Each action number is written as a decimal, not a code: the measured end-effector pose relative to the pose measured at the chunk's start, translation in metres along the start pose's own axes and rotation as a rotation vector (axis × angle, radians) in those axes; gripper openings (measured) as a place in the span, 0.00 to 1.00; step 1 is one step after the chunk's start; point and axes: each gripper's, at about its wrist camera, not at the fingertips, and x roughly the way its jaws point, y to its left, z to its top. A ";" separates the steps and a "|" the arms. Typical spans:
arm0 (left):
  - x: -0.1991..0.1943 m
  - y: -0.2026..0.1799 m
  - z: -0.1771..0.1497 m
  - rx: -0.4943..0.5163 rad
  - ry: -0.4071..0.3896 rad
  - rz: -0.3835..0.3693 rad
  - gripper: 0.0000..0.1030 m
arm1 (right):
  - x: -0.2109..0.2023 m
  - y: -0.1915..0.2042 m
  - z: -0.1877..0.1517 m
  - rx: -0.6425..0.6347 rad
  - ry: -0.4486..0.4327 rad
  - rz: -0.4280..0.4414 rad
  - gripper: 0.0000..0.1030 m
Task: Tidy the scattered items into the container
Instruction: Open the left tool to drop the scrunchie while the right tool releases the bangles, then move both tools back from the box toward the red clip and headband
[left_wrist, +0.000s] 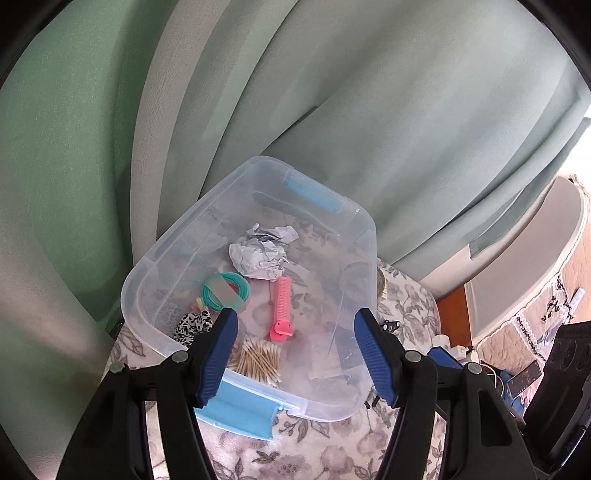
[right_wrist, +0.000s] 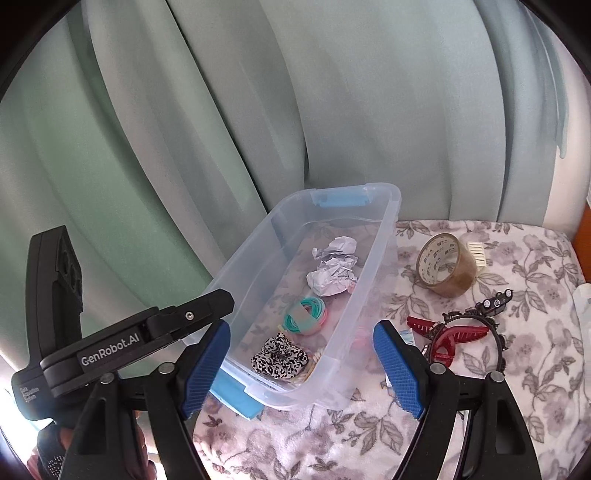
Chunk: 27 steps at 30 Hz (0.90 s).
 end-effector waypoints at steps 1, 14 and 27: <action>-0.001 -0.005 -0.001 0.010 0.000 -0.001 0.65 | -0.004 -0.002 0.000 0.006 -0.008 -0.001 0.80; -0.003 -0.070 -0.019 0.144 0.011 -0.013 0.65 | -0.058 -0.046 -0.008 0.101 -0.116 -0.024 0.80; 0.011 -0.123 -0.045 0.272 0.067 -0.012 0.65 | -0.090 -0.106 -0.021 0.226 -0.172 -0.072 0.80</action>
